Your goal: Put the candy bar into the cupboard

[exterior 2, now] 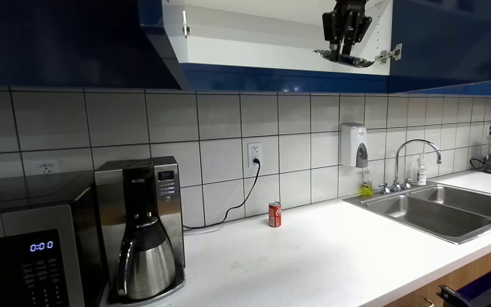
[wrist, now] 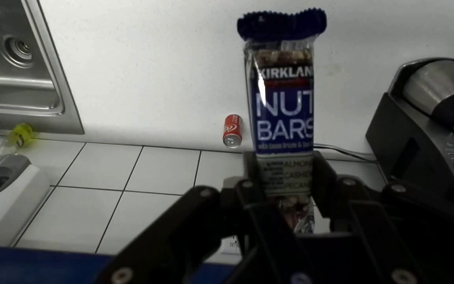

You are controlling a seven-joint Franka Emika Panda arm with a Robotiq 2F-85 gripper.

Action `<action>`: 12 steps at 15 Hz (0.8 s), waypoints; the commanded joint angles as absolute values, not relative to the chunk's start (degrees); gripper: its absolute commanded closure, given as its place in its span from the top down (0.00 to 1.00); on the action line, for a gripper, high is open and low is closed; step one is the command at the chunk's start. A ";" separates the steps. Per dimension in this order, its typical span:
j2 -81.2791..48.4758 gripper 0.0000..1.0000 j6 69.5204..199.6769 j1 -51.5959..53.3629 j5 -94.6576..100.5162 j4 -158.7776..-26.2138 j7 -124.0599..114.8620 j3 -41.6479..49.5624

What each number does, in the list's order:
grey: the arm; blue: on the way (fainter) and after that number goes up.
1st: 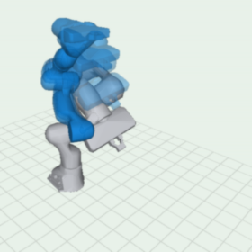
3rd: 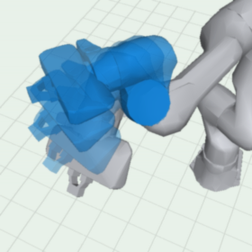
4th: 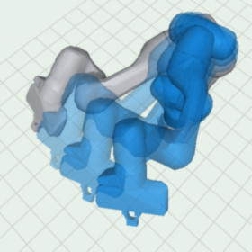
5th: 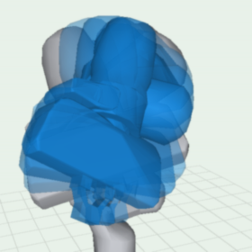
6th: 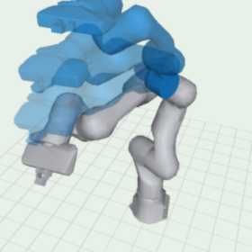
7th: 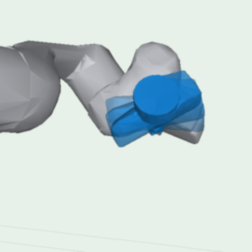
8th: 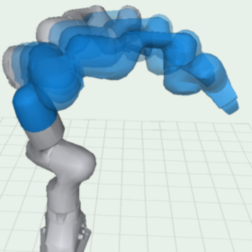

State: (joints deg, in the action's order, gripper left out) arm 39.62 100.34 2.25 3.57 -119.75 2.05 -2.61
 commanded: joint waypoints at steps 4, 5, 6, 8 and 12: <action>33.81 0.10 101.63 2.10 2.91 -111.54 -1.11 -3.80; 32.73 0.10 101.93 2.08 2.95 -110.36 -1.40 -3.93; 31.88 0.10 102.55 1.95 3.13 -109.48 -1.84 -4.06; 30.02 0.10 103.88 1.87 3.26 -107.43 -2.57 -4.27; 26.62 0.10 105.93 1.82 3.56 -103.95 -4.06 -4.70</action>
State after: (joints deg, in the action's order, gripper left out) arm 29.90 105.24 2.25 3.56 -108.12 -2.08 -3.88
